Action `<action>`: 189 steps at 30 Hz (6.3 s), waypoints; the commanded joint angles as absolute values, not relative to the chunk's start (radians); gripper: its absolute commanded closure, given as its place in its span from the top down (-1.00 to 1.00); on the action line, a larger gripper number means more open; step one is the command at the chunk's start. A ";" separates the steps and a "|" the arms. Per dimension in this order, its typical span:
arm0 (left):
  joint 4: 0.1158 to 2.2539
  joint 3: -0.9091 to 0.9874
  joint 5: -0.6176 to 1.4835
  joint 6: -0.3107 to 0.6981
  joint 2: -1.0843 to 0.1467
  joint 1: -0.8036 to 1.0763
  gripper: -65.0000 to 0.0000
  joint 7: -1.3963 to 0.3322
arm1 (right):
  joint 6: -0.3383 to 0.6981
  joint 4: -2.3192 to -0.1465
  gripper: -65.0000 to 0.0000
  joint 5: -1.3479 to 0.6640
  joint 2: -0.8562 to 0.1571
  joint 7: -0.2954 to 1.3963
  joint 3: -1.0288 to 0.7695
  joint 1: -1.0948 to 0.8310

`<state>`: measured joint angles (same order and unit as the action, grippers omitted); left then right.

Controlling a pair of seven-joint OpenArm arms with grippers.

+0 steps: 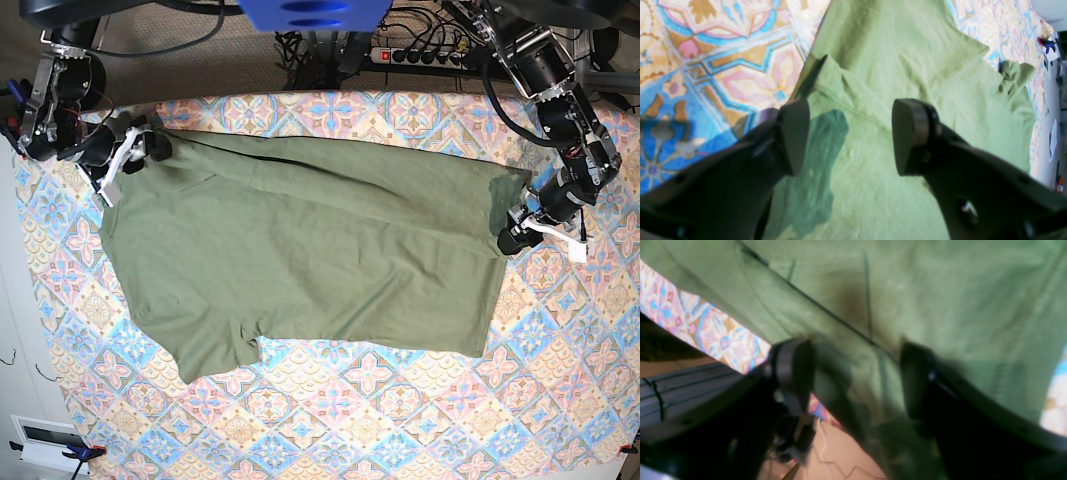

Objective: Layout the t-shirt on the table in an organized manner, then fold the t-shirt properly
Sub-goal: 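Hold the shirt edge with both grippers and adjust the grip, then lift the shirt edge with both grippers toward the robot, then pull the shirt edge with both grippers to straighten the shirt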

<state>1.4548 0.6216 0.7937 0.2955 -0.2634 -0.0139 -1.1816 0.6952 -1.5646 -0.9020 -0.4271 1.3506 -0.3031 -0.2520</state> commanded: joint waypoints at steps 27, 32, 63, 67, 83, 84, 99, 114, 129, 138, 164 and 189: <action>1.471 0.624 0.816 0.303 -0.282 -0.024 0.18 -1.168 | 0.698 -1.681 -0.91 -0.923 -0.441 1.307 -0.332 -0.142; 1.471 0.624 0.816 0.303 -0.282 -0.024 0.18 -1.168 | 0.698 -1.630 -0.91 -0.921 -0.441 1.305 -0.291 -0.081; 1.469 0.624 0.808 0.305 -0.323 -0.170 -0.52 -1.158 | 0.698 -1.575 -0.17 -0.917 -0.490 1.178 -0.280 -0.088; 1.451 0.595 0.803 0.298 -0.323 -0.251 -0.52 -1.159 | 0.698 -1.581 -0.17 -0.917 -0.490 1.176 -0.280 -0.025; 1.389 0.401 0.740 0.303 -0.340 -0.277 -0.52 -1.173 | 0.698 -1.557 -0.17 -0.762 -0.495 1.268 -0.234 0.137; 1.446 0.417 0.768 0.303 -0.348 -0.237 -0.52 -1.202 | 0.698 -1.584 -0.17 -0.762 -0.495 1.276 -0.262 0.094; 1.718 0.829 0.924 0.297 -0.278 0.194 0.36 -1.366 | 0.698 -1.770 -0.06 -0.885 -0.440 1.307 -0.475 -0.246; 1.575 0.860 0.986 0.297 -0.157 0.265 0.49 -1.349 | 0.698 -1.770 0.00 -0.889 -0.386 1.307 -0.478 -0.312; 1.280 0.854 0.981 0.297 -0.140 0.110 0.33 -1.253 | 0.698 -1.768 0.00 -0.891 -0.326 1.308 -0.544 -0.363; 1.280 0.854 0.983 0.297 -0.134 0.110 -1.00 -1.251 | 0.698 -1.670 0.02 -0.891 -0.262 1.308 -0.619 -0.369; 1.280 0.855 0.983 0.297 -0.136 0.111 -1.00 -1.253 | 0.698 -1.326 0.01 -0.889 -0.234 1.300 -0.711 -0.114; 1.283 0.857 0.993 0.303 -0.203 0.116 -1.00 -1.253 | 0.698 -1.299 -0.88 -1.066 -0.236 1.308 -0.763 -0.288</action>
